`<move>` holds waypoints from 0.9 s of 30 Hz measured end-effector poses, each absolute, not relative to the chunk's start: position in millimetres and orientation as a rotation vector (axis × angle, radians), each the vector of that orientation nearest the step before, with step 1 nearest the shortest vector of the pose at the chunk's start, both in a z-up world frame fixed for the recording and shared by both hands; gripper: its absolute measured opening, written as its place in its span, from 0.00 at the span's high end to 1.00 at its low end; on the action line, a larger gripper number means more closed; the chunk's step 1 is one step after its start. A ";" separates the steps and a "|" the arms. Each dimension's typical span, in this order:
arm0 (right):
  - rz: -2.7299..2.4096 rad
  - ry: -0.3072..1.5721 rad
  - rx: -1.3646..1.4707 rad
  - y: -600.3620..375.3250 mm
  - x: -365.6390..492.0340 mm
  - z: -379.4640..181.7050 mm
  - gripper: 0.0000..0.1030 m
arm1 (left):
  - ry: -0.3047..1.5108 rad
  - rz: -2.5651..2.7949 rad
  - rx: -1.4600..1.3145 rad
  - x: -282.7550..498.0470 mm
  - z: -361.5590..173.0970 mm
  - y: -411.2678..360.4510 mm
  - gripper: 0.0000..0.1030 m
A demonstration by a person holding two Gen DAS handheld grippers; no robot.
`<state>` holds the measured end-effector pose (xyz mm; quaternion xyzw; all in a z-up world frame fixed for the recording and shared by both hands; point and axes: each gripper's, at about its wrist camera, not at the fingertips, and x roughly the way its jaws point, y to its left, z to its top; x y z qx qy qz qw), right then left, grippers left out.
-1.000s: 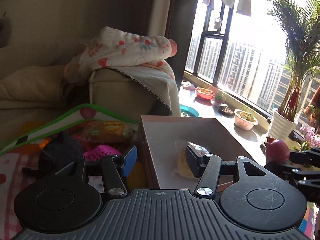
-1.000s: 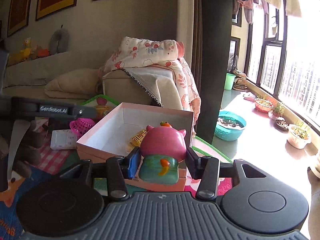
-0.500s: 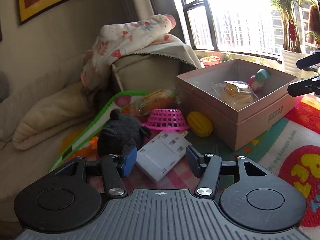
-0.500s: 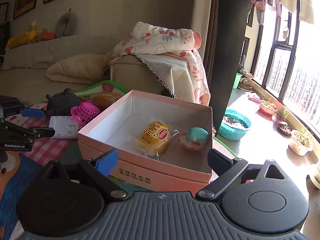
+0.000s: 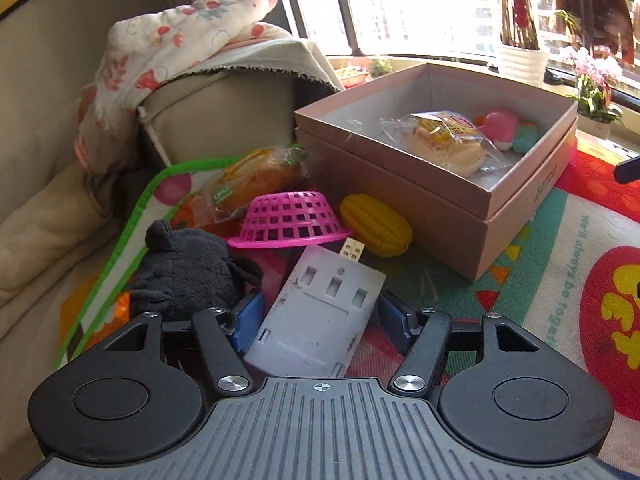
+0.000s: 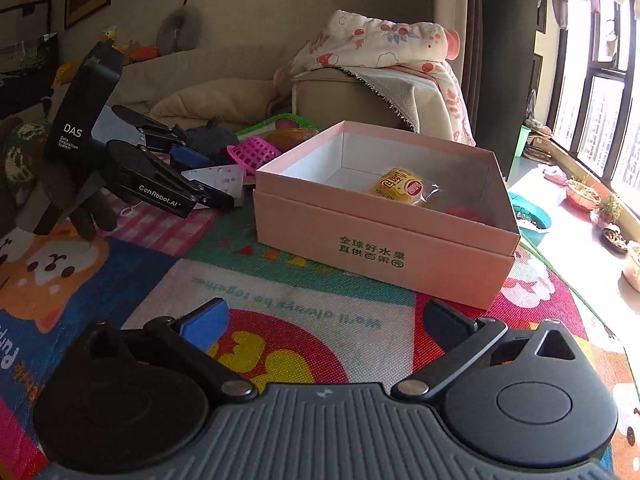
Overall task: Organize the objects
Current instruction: 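Grasp the white plastic device with the left tool, then grasp the second packaged bun beside the plush cat with the right tool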
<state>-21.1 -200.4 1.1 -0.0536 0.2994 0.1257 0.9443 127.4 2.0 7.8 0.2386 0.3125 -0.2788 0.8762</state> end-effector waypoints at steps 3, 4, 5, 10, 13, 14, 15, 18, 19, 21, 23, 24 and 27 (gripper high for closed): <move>0.254 0.625 -0.104 -199.4 -19.0 -2.1 0.00 | 0.640 -0.590 0.496 123.4 6.0 2.4 0.39; 0.254 0.622 -0.098 -200.5 -19.6 -1.9 0.00 | 0.646 -0.581 0.485 123.8 6.2 2.7 0.37; 0.254 0.623 -0.093 -201.3 -19.4 -2.3 0.00 | 0.655 -0.567 0.467 124.3 6.3 3.1 0.37; 0.244 0.631 -0.064 -206.1 -16.6 -3.8 0.00 | 0.670 -0.517 0.412 106.2 7.6 3.3 0.45; 0.238 0.632 -0.047 -208.4 -15.9 -3.9 0.00 | 0.698 -0.518 0.354 77.6 11.7 7.8 0.45; 0.238 0.633 -0.046 -208.4 -15.8 -3.9 0.00 | 0.710 -0.523 0.331 64.0 13.3 10.0 0.45; 0.237 0.636 -0.050 -207.7 -15.1 -3.8 0.00 | 0.717 -0.529 0.312 50.9 14.7 12.2 0.45; 0.237 0.636 -0.085 -200.7 -13.6 -1.0 0.00 | 0.725 -0.511 0.280 17.1 15.8 20.1 0.45; 0.245 0.624 -0.103 -195.5 -12.9 3.5 0.00 | 0.720 -0.470 0.280 5.1 14.6 24.1 0.45; 0.273 0.591 -0.128 -183.8 -10.8 17.7 0.00 | 0.706 -0.388 0.288 -5.8 12.4 31.1 0.45; 0.306 0.560 -0.141 -169.8 -4.7 36.1 0.00 | 0.684 -0.274 0.264 -9.5 10.2 44.2 0.45; 0.322 0.553 -0.142 -162.3 0.4 45.1 0.00 | 0.679 -0.249 0.231 -8.8 10.1 49.7 0.45; 0.379 0.570 -0.141 -130.8 33.5 73.7 0.00 | 0.669 -0.217 0.080 -2.1 11.8 67.2 0.46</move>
